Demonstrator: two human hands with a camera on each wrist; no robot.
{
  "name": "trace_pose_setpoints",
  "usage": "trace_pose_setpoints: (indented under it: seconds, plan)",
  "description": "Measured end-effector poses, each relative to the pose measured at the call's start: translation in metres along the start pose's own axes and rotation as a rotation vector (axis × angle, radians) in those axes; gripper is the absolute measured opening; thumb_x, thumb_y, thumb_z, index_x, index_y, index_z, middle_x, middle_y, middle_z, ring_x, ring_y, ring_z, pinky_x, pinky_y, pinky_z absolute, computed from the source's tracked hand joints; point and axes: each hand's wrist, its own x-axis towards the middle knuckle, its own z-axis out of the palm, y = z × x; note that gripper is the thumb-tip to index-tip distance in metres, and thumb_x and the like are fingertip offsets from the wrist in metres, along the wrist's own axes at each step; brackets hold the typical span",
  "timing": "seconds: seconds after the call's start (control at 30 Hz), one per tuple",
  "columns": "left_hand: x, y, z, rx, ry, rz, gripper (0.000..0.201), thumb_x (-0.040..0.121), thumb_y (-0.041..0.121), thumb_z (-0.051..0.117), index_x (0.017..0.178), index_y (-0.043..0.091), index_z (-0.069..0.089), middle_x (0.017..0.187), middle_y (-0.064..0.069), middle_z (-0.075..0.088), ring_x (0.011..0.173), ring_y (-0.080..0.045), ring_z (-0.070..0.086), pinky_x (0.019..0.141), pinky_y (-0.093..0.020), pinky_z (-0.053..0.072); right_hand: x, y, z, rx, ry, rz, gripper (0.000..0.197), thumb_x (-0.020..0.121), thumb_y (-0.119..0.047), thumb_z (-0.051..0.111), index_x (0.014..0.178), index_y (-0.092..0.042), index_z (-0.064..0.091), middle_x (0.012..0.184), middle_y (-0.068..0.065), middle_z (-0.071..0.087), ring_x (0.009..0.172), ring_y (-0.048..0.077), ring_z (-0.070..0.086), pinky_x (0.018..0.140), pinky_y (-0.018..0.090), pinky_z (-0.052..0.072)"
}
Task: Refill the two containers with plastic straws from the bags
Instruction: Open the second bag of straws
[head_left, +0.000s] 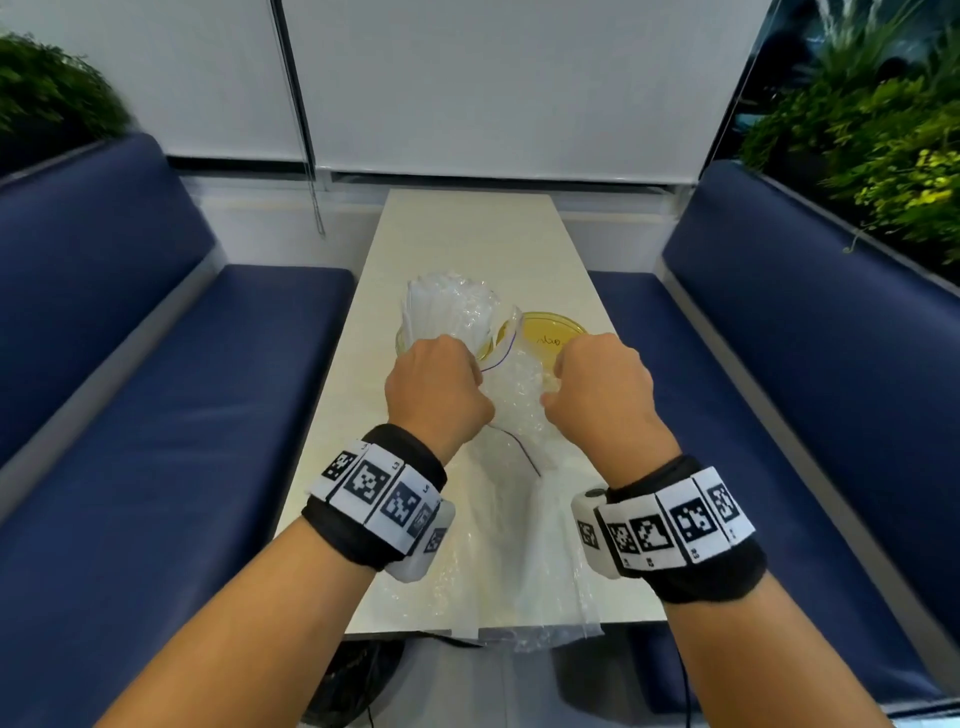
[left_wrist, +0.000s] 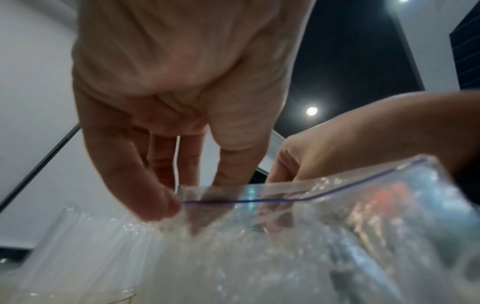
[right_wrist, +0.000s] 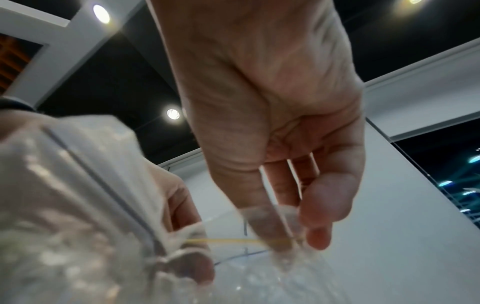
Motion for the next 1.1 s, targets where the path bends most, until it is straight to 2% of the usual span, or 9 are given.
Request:
trace_pose_setpoints:
  seconds: [0.13, 0.3, 0.43, 0.57, 0.63, 0.77, 0.87, 0.97, 1.1]
  plan:
    - [0.001, -0.012, -0.016, 0.062, -0.150, 0.002, 0.056, 0.083, 0.009, 0.062, 0.135, 0.029, 0.063, 0.126, -0.002, 0.066, 0.102, -0.025, 0.063, 0.076, -0.031, 0.051, 0.009, 0.023, -0.007, -0.069, -0.004, 0.082, 0.032, 0.089, 0.000, 0.061, 0.115, -0.018, 0.069, 0.114, 0.006, 0.062, 0.101, 0.028, 0.063, 0.069, 0.031, 0.044]
    - [0.002, -0.045, -0.029, -0.086, -0.293, -0.037, 0.060, 0.081, 0.015, 0.064, 0.134, 0.043, 0.061, 0.129, 0.009, 0.060, 0.064, -0.010, 0.059, 0.058, -0.022, 0.045, 0.015, 0.055, -0.002, 0.010, -0.103, 0.154, 0.039, 0.090, -0.003, 0.060, 0.111, -0.033, 0.073, 0.122, 0.004, 0.060, 0.101, 0.027, 0.062, 0.070, 0.033, 0.044]
    - [-0.001, -0.044, -0.020, -0.086, -0.288, 0.046, 0.072, 0.081, 0.009, 0.063, 0.147, 0.035, 0.049, 0.150, 0.009, 0.049, 0.120, -0.021, 0.059, 0.094, -0.030, 0.050, 0.018, 0.048, 0.013, -0.144, -0.056, 0.070, 0.031, 0.093, -0.017, 0.065, 0.123, -0.026, 0.067, 0.126, 0.004, 0.053, 0.117, 0.027, 0.052, 0.073, 0.031, 0.040]
    - [-0.002, -0.040, -0.012, -0.174, -0.303, 0.077, 0.085, 0.078, 0.006, 0.062, 0.155, 0.029, 0.036, 0.139, -0.003, 0.057, 0.120, -0.030, 0.059, 0.092, -0.037, 0.054, 0.016, 0.020, 0.001, 0.034, 0.223, -0.241, 0.019, 0.097, -0.032, 0.059, 0.097, -0.019, 0.073, 0.098, -0.001, 0.059, 0.087, 0.019, 0.054, 0.066, 0.031, 0.039]
    - [-0.001, -0.040, -0.007, -0.238, -0.279, 0.100, 0.085, 0.075, 0.005, 0.063, 0.154, 0.027, 0.038, 0.131, -0.005, 0.063, 0.109, -0.026, 0.065, 0.089, -0.034, 0.055, 0.016, -0.001, 0.003, 0.077, 0.120, -0.464, 0.026, 0.098, -0.039, 0.055, 0.098, -0.022, 0.074, 0.092, -0.003, 0.062, 0.086, 0.020, 0.060, 0.070, 0.035, 0.047]
    - [-0.002, -0.043, 0.001, -0.360, -0.253, 0.154, 0.081, 0.076, -0.002, 0.064, 0.149, 0.026, 0.044, 0.089, 0.014, 0.063, 0.068, -0.007, 0.062, 0.065, -0.011, 0.047, 0.030, -0.022, 0.025, -0.159, -0.117, -0.604, 0.051, 0.093, -0.059, 0.054, 0.133, -0.027, 0.060, 0.127, 0.000, 0.058, 0.120, 0.024, 0.053, 0.094, 0.041, 0.050]
    - [-0.001, -0.049, 0.005, -0.406, -0.197, 0.164, 0.077, 0.076, -0.006, 0.064, 0.146, 0.024, 0.048, 0.081, 0.012, 0.061, 0.059, -0.004, 0.056, 0.060, -0.007, 0.046, 0.038, -0.028, 0.036, -0.247, -0.078, -0.605, 0.053, 0.095, -0.064, 0.047, 0.130, -0.025, 0.058, 0.122, 0.000, 0.059, 0.110, 0.024, 0.058, 0.079, 0.035, 0.047]
    - [-0.001, -0.052, 0.008, -0.445, -0.159, 0.135, 0.075, 0.079, -0.001, 0.066, 0.147, 0.023, 0.047, 0.108, 0.004, 0.068, 0.080, -0.014, 0.063, 0.076, -0.015, 0.052, 0.039, -0.031, 0.046, -0.360, -0.021, -0.663, 0.046, 0.103, -0.050, 0.037, 0.136, -0.021, 0.053, 0.112, 0.005, 0.065, 0.095, 0.027, 0.065, 0.066, 0.033, 0.043]
    - [-0.001, -0.054, 0.014, -0.432, -0.121, 0.140, 0.074, 0.078, 0.012, 0.074, 0.146, 0.020, 0.047, 0.139, 0.009, 0.054, 0.114, -0.013, 0.054, 0.097, -0.024, 0.042, 0.044, -0.025, 0.052, -0.290, 0.014, -0.662, 0.039, 0.106, -0.042, 0.037, 0.120, -0.013, 0.059, 0.101, 0.008, 0.068, 0.092, 0.029, 0.065, 0.062, 0.033, 0.037]
